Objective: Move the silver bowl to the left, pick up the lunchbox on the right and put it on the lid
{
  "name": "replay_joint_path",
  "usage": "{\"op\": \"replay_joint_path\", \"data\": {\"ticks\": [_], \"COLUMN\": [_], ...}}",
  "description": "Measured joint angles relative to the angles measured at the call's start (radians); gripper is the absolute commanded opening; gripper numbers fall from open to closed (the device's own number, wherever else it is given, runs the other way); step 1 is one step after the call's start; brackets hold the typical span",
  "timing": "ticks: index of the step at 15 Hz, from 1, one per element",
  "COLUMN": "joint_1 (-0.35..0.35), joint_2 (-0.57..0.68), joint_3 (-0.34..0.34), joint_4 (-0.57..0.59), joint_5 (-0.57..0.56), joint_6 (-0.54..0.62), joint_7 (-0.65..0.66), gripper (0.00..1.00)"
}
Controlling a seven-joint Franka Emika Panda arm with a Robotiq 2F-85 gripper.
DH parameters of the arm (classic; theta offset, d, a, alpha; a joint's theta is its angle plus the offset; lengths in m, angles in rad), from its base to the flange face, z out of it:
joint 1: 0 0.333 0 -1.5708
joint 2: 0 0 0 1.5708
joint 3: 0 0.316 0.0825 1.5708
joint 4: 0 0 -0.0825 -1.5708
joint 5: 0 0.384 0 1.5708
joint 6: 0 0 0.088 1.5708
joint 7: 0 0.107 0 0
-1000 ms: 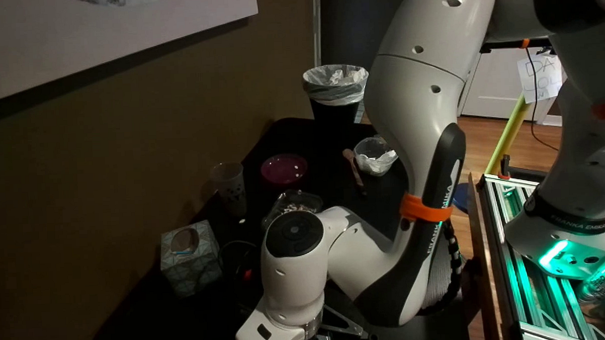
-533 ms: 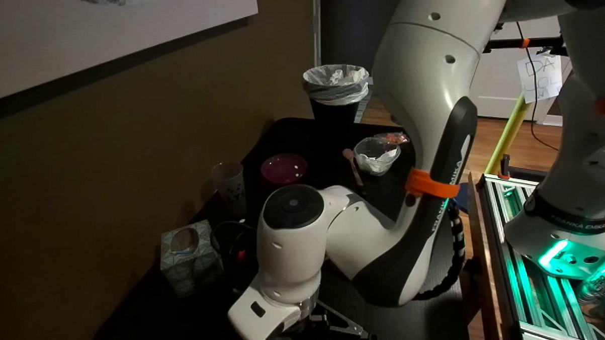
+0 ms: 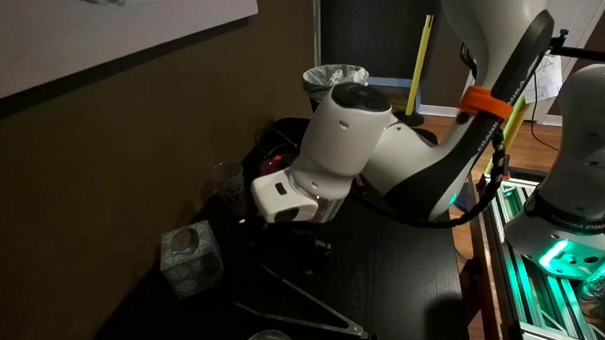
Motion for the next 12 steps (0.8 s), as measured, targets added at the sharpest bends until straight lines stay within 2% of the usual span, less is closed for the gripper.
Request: {"op": "replay_joint_path", "data": {"ticks": [2, 6, 8, 12], "joint_1": [0.017, 0.028, 0.027, -0.017], "joint_2": [-0.053, -0.069, -0.067, -0.063], "joint_3": [-0.049, -0.064, -0.107, -0.207], "joint_4": [-0.036, -0.044, -0.029, -0.028], "joint_5": [-0.024, -0.025, -0.025, -0.022], "joint_6": [0.004, 0.004, 0.003, 0.004], "joint_7": [0.060, 0.100, 0.173, 0.273], "gripper": [1.00, 1.00, 1.00, 1.00]}}
